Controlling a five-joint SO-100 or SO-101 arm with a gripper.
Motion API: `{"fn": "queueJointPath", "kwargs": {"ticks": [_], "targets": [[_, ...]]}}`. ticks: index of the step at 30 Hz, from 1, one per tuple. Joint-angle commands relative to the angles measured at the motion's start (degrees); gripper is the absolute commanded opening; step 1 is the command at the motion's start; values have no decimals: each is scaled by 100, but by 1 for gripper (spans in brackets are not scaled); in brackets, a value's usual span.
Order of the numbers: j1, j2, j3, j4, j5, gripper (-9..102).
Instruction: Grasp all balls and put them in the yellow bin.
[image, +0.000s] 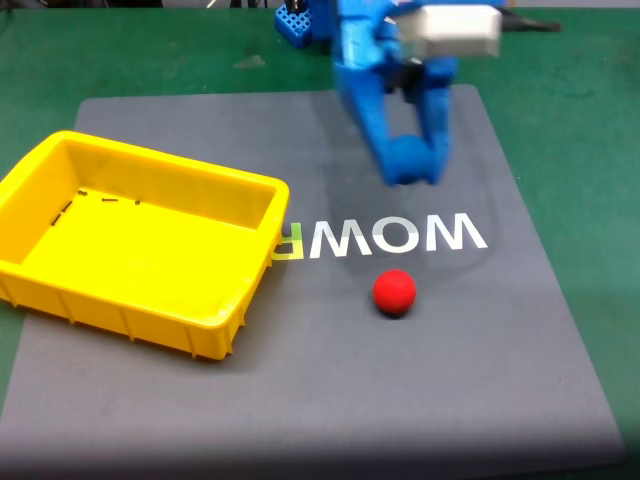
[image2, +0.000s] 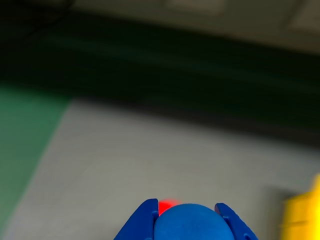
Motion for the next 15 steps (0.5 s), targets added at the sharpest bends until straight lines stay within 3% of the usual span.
{"fn": "queueJointPath", "kwargs": {"ticks": [1, 15], "targets": [[800, 114, -773, -88, -132, 0], [2707, -756, -1354, -114, -756, 0]]}}
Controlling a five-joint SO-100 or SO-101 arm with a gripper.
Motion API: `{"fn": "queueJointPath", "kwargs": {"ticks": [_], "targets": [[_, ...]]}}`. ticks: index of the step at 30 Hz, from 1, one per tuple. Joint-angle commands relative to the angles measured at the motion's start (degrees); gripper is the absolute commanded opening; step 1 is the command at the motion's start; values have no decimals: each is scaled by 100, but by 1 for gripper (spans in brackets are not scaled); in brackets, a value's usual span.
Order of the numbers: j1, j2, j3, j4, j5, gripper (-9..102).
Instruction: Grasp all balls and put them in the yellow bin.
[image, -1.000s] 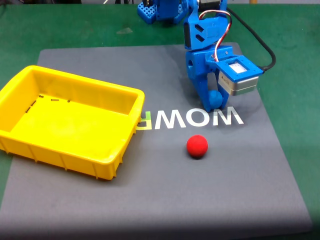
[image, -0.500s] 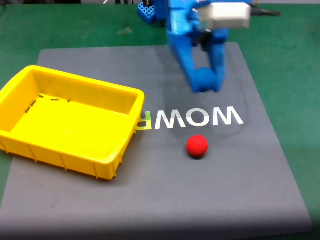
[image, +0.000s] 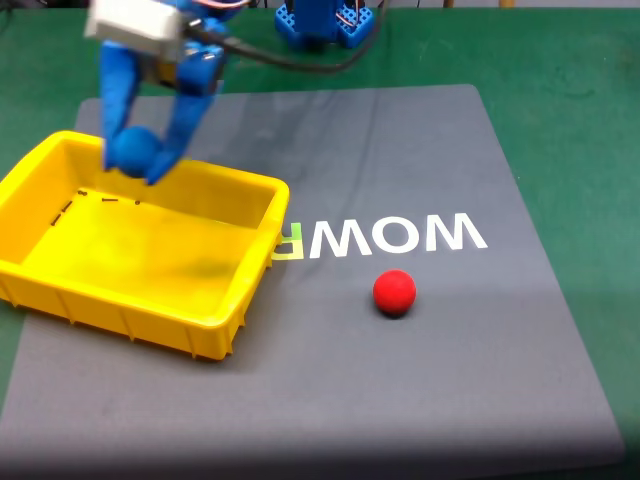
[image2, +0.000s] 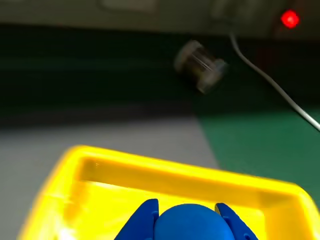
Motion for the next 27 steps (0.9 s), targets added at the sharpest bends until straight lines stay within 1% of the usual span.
{"fn": "queueJointPath", "kwargs": {"ticks": [1, 4, 5, 7, 8, 9, 12, 21, 27], "targets": [[237, 44, -448, -114, -35, 0], [299, 9, -448, -114, -18, 1], [308, 9, -448, -97, 35, 7], [316, 26, -448, -9, 97, 27], [316, 44, -439, 18, 141, 34], [316, 44, -431, 35, 185, 37], [308, 53, -431, 88, 229, 40], [229, 105, -448, 105, 237, 41], [-53, 369, -431, 343, 387, 41]]}}
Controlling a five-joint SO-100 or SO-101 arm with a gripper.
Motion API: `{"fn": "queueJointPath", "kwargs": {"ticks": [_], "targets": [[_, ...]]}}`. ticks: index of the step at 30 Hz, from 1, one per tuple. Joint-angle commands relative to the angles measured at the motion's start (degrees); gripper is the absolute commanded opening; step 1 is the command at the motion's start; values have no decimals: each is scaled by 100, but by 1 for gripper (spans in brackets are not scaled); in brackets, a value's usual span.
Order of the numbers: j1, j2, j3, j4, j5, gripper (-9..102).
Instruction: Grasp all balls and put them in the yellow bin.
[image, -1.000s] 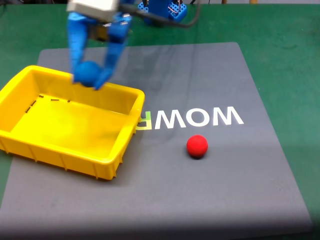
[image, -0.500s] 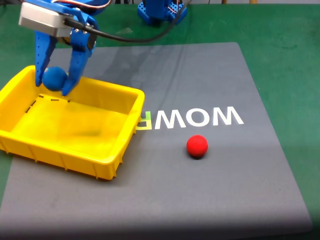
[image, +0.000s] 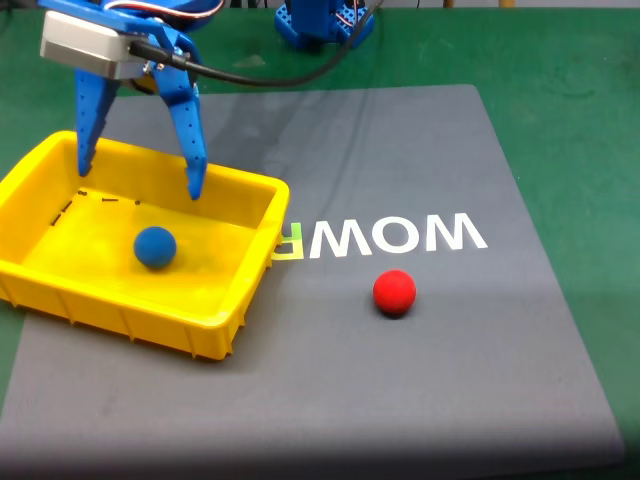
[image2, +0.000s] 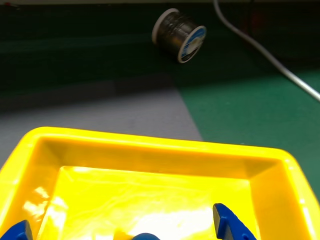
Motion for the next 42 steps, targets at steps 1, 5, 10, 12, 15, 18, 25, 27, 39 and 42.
{"fn": "queueJointPath", "kwargs": {"ticks": [1, 5, 10, 12, 15, 18, 25, 27, 39, 42], "targets": [[-255, 527, -413, 141, 132, 41], [-589, 756, -378, 387, 229, 41], [-1116, 976, -369, 870, 211, 41], [-1397, 1046, -360, 1178, 141, 41], [-1837, 1072, -211, 1424, 53, 41], [-2171, 984, -18, 1424, -9, 41], [-2558, 308, -79, 1345, -9, 40], [-2558, 79, -158, 1257, -18, 40], [-2549, -1239, -1230, 1011, 97, 39], [-2549, -1459, -1283, 765, 26, 39]]}}
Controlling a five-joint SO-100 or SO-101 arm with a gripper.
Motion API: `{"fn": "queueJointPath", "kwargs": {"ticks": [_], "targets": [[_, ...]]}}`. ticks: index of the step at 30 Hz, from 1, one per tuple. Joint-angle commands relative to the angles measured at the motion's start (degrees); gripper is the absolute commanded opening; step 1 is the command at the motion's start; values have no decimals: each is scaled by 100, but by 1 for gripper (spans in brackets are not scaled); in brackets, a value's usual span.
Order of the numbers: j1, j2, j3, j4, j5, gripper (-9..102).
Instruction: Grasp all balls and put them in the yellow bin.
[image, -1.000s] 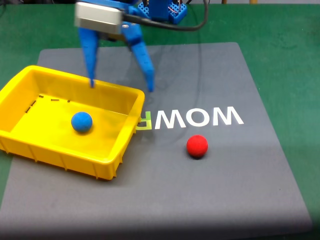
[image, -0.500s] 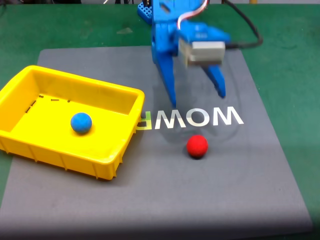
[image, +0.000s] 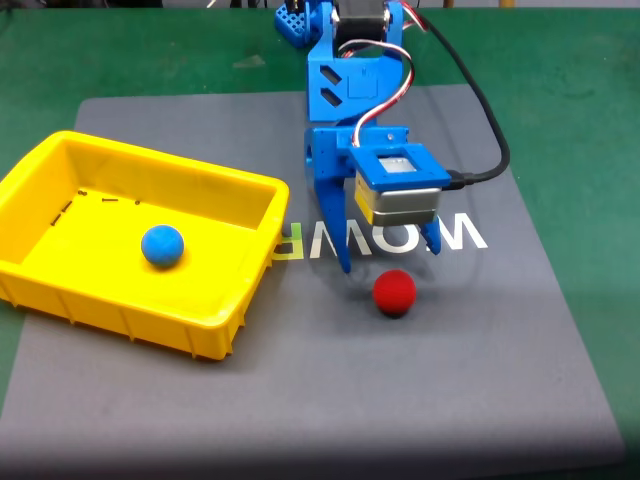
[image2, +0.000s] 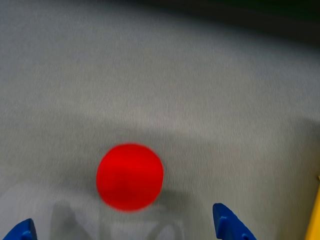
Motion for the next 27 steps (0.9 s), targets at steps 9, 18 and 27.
{"fn": "queueJointPath", "kwargs": {"ticks": [9, 18, 27], "targets": [[-97, -448, -712, -475, -18, 37], [-176, -756, -844, -598, 26, 36], [-105, -1099, -1160, -642, -35, 36]]}}
